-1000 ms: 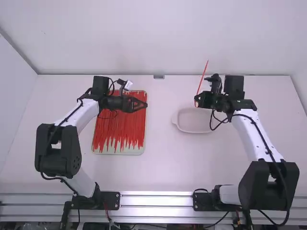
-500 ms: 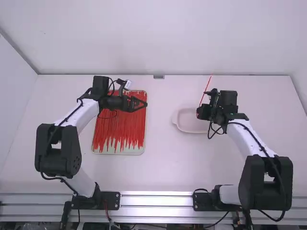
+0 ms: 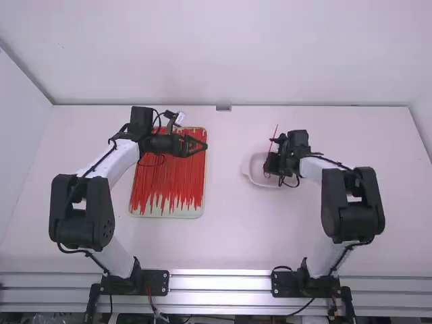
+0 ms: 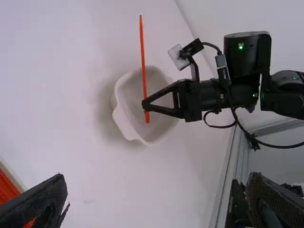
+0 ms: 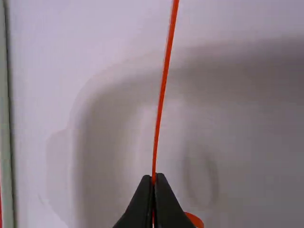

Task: Fasten the cable tie

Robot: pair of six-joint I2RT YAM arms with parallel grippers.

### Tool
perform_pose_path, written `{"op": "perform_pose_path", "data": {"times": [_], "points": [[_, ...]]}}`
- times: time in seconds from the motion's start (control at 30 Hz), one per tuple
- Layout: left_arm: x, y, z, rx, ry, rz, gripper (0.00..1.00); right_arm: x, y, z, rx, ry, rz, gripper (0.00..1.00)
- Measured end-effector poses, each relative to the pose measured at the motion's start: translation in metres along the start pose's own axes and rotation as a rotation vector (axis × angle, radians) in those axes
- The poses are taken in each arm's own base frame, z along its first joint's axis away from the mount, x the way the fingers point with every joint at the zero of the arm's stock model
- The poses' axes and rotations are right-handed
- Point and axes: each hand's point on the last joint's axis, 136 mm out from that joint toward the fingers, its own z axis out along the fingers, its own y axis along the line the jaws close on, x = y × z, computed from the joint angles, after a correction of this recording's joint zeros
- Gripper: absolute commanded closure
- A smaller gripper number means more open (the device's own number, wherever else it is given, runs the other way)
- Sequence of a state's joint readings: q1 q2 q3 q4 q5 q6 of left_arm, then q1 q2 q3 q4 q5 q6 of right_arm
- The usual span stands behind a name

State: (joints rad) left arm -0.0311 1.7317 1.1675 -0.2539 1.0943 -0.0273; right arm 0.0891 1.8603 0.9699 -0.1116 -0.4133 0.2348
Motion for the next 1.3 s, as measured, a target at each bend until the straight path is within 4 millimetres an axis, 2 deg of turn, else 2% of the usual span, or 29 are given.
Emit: {"op": "perform_pose_path", "data": {"times": [0.13,0.17,0.2,0.23,0.5,0.63,0.77,0.83,0.9,0.97,1.1,1.23,1.3], "points": [[0.000,0.001,0.000,-0.008,0.000,-0.004,0.01,-0.008,0.002,-0.002,0.020,-0.006,0.003,0.89],[0.000,0.002,0.000,-0.012,0.000,-0.007,0.01,-0.011,0.001,-0.004,0.031,-0.010,0.007,0.78],[0.000,0.003,0.000,-0.017,0.000,-0.007,0.01,-0.013,0.000,-0.005,0.040,-0.006,0.015,0.42],[0.000,0.003,0.000,-0.019,0.000,-0.007,0.01,-0.013,-0.001,-0.006,0.046,-0.003,0.026,0.01],[0.003,0.008,0.000,-0.047,0.009,-0.026,0.01,-0.017,0.003,-0.021,0.081,0.065,0.024,0.01],[0.015,0.015,-0.005,-0.096,0.041,-0.086,0.01,-0.021,0.011,-0.030,0.088,0.094,0.010,0.01],[0.015,0.007,-0.029,-0.163,0.028,-0.088,0.01,-0.016,0.017,-0.043,0.096,0.116,0.003,0.01],[0.006,-0.008,-0.051,-0.198,-0.014,-0.049,0.01,-0.019,0.024,-0.058,0.094,0.096,-0.007,0.01],[0.002,-0.019,-0.065,-0.222,-0.043,-0.025,0.01,-0.021,0.030,-0.071,0.091,0.077,-0.012,0.01],[-0.004,-0.036,-0.084,-0.262,-0.085,0.017,0.01,-0.022,0.041,-0.098,0.087,0.042,-0.022,0.01],[-0.005,-0.056,-0.098,-0.303,-0.115,0.061,0.01,-0.020,0.052,-0.138,0.095,-0.012,-0.029,0.01],[-0.004,-0.063,-0.102,-0.317,-0.124,0.074,0.01,-0.012,0.057,-0.160,0.122,-0.031,-0.038,0.01],[-0.002,-0.063,-0.102,-0.316,-0.117,0.064,0.01,-0.009,0.059,-0.164,0.129,-0.027,-0.038,0.01]]}}
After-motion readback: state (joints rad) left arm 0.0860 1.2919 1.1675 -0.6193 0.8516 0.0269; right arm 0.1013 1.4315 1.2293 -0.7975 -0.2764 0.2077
